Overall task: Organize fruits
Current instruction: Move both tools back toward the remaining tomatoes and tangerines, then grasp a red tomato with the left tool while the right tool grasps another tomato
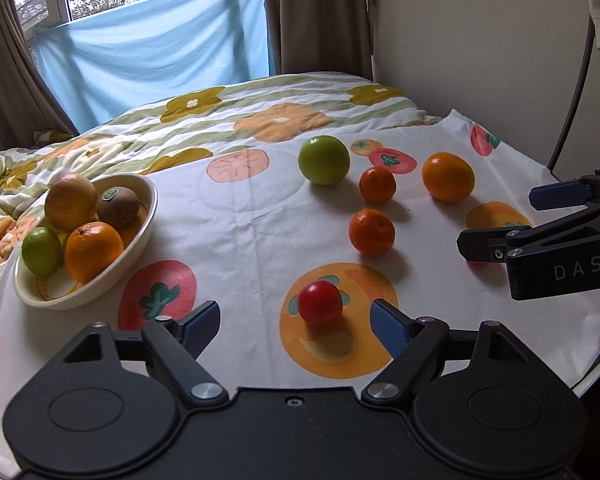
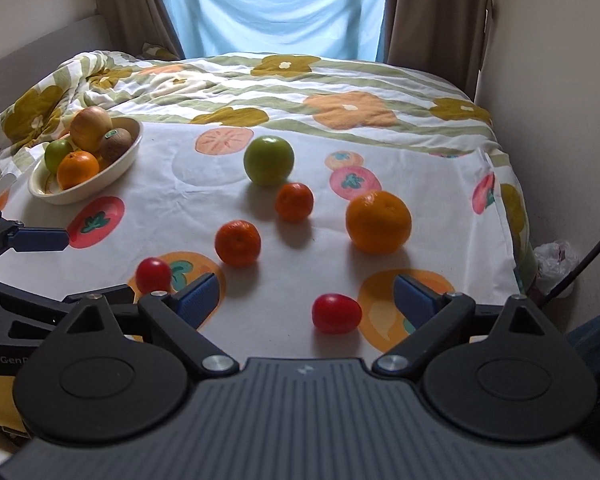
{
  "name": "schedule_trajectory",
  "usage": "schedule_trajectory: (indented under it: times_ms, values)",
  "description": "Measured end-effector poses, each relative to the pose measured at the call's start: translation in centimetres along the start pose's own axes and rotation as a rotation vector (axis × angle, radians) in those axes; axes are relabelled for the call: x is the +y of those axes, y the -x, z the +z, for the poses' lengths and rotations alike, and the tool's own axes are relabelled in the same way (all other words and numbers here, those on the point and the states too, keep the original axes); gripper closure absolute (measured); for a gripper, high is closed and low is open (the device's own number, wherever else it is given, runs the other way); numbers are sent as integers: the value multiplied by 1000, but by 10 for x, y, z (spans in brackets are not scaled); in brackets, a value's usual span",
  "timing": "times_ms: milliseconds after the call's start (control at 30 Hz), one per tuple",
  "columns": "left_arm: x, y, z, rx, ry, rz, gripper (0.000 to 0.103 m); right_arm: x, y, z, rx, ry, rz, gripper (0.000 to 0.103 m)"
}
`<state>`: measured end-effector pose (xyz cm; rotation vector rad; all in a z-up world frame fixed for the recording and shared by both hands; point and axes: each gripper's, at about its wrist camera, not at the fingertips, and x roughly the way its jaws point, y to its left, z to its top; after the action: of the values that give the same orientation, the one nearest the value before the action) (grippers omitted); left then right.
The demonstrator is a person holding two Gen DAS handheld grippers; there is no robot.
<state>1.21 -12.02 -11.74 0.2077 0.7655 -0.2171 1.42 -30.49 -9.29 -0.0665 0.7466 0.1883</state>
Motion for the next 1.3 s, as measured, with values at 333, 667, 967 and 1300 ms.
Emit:
schedule_trajectory:
  times_ms: [333,667,967,1300]
  values:
    - [-12,-35,-3,52,3,-7,45,-10,-23,-23,31,-46,-24,7]
    - [-13,-41,1,46,6,-14,68,-13,-36,-27,46,-72,-27,24]
    - [-10,-35,-2,52,18,-19,69,-11,-41,-26,87,-62,-27,29]
    - [2,-20,-1,31,58,-8,69,-8,-46,-19,102,-42,-55,52]
